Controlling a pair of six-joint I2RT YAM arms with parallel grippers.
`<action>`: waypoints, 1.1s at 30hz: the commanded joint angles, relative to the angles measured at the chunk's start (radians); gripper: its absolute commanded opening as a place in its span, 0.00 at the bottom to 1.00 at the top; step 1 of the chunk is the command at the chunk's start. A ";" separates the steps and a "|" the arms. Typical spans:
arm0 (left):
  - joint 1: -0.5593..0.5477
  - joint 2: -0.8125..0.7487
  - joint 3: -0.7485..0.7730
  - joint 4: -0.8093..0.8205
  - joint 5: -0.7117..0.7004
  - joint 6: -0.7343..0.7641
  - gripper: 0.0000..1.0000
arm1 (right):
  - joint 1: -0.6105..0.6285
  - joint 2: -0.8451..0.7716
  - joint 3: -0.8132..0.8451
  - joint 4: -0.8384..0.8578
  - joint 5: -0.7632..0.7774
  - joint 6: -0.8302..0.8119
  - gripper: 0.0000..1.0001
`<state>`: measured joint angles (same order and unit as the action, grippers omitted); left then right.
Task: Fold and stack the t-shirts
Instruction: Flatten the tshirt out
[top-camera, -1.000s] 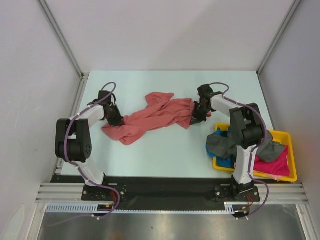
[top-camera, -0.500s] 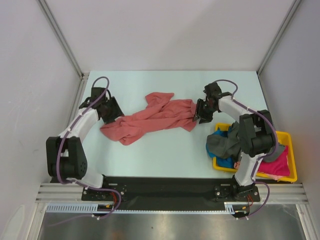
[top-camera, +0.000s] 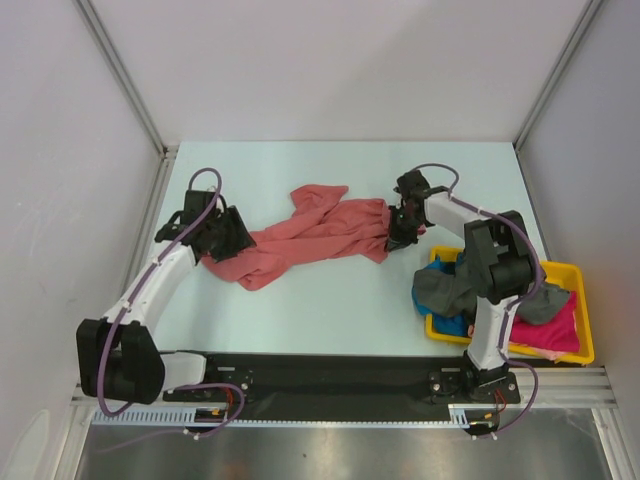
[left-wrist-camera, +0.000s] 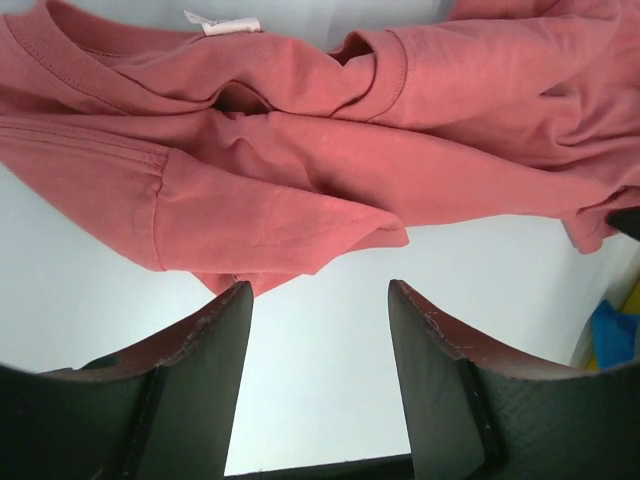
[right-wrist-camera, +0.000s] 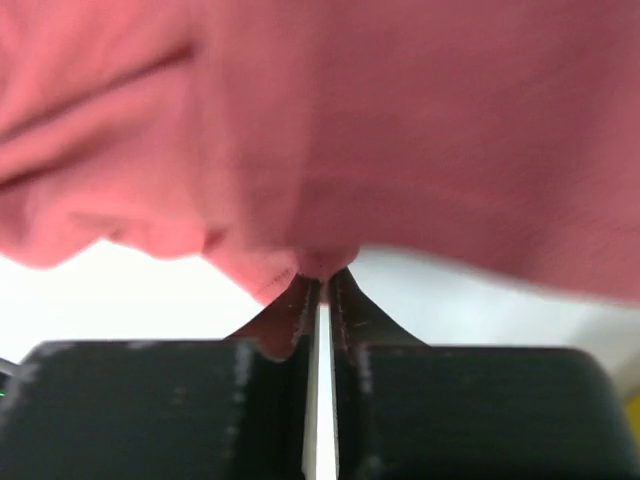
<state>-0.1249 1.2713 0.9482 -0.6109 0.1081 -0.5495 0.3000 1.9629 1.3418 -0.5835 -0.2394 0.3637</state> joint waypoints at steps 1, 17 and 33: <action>-0.001 -0.069 -0.011 -0.018 -0.008 -0.006 0.62 | 0.086 -0.126 0.051 -0.108 0.101 -0.049 0.00; -0.009 -0.135 -0.039 -0.062 -0.005 -0.013 0.61 | 0.432 -0.541 -0.280 -0.277 0.331 0.115 0.62; -0.114 -0.079 -0.025 0.007 0.042 -0.012 0.51 | 0.102 -0.356 -0.270 0.096 0.066 0.423 0.32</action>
<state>-0.2008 1.1725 0.8909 -0.6464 0.1226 -0.5751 0.4049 1.5455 0.9752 -0.5522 -0.2028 0.7586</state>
